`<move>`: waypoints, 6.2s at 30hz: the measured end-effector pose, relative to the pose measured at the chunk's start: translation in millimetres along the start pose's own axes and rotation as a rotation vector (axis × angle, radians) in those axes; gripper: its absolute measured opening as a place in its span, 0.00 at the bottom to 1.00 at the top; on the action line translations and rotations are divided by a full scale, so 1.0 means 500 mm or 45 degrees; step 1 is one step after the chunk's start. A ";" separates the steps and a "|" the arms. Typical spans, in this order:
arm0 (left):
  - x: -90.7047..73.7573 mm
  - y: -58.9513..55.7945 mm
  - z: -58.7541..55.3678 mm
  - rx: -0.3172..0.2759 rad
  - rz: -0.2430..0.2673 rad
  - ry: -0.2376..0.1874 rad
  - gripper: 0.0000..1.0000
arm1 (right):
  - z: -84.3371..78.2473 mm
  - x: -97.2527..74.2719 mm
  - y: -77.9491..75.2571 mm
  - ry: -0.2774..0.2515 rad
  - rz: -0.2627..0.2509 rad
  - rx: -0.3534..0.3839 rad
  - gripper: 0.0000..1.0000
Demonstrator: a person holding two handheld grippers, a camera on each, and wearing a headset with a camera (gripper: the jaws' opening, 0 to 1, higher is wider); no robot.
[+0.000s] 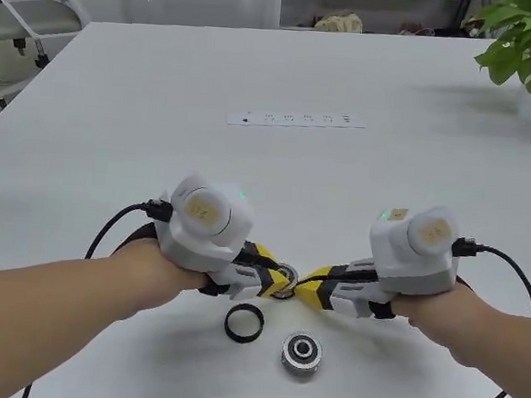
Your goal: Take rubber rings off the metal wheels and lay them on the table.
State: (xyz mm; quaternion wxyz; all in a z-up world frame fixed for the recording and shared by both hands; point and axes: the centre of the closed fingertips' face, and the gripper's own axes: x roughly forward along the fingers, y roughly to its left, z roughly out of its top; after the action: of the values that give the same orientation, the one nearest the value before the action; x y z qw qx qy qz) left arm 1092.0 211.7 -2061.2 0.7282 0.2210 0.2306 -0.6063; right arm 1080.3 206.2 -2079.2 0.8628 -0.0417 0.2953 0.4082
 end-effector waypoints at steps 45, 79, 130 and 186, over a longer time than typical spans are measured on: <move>0.000 -0.002 0.002 -0.015 0.042 -0.003 0.07 | 0.014 -0.014 -0.017 -0.096 -0.023 0.294 0.00; 0.003 -0.004 0.003 -0.027 0.068 0.003 0.07 | 0.032 -0.020 -0.011 -0.144 -0.020 0.378 0.00; 0.006 -0.007 0.008 -0.019 0.052 -0.011 0.08 | 0.041 -0.018 -0.006 -0.176 -0.009 0.367 0.00; -0.141 -0.028 0.049 -0.096 0.056 -0.175 0.39 | 0.103 -0.061 0.017 -0.285 0.045 0.408 0.00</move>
State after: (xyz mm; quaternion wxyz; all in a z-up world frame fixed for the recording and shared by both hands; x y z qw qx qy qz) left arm 1068.9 249.6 -1999.6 0.7633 0.1564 0.1979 -0.5948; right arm 1083.8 207.1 -2018.8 0.8786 0.1469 0.2593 0.3732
